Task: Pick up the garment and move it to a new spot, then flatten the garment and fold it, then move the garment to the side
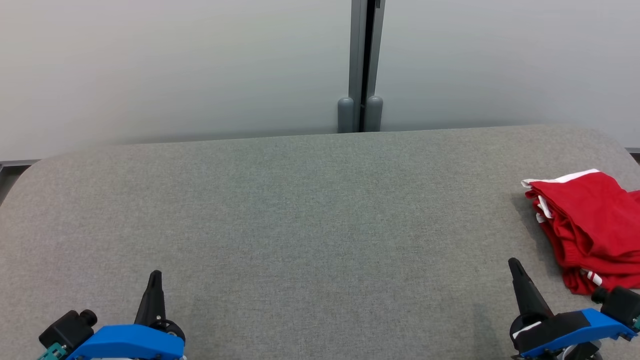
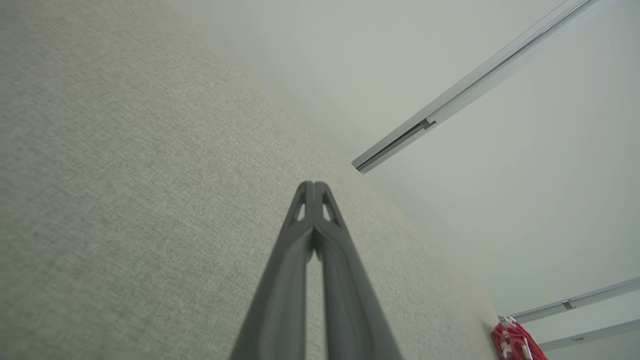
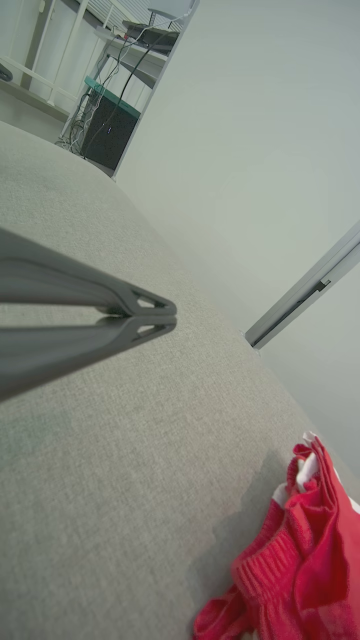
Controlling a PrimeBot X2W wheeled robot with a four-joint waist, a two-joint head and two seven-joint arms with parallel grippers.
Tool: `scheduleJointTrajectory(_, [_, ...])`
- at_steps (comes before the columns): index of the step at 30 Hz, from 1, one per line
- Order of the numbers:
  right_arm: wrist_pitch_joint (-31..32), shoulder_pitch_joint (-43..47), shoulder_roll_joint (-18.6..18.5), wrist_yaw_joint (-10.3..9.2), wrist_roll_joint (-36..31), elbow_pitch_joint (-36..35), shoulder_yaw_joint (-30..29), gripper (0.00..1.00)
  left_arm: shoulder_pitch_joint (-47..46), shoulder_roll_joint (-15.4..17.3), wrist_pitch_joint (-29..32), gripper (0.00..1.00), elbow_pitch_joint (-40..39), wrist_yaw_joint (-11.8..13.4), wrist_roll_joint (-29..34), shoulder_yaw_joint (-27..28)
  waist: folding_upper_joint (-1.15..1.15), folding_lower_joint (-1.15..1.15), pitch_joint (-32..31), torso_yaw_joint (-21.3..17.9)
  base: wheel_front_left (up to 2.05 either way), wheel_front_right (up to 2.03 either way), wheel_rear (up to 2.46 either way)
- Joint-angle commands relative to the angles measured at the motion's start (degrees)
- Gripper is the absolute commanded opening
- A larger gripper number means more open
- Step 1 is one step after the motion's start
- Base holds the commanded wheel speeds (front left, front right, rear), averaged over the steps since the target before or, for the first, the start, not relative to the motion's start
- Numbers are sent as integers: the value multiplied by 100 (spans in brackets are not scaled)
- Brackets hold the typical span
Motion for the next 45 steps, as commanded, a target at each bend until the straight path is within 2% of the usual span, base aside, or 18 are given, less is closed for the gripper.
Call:
scheduleJointTrajectory(1, [18, -170, -20, 2, 193, -45, -26, 0, -189, 4, 40, 0, -89, -45, -147, 89, 0, 0, 1, 2, 0, 0, 0])
scheduleJointTrajectory(23, [135, -308, -24, 3, 1701, 30, -100, 0, -324, -214, 439, 0, -158, -206, -1298, 515, 0, 0, 10, 29, 0, 0, 0])
scheduleJointTrajectory(45, [221, -405, -27, 4, 2872, 89, -155, 0, -434, -387, 751, 0, -205, -335, -2200, 839, 0, 0, 19, 54, 0, 0, 0])
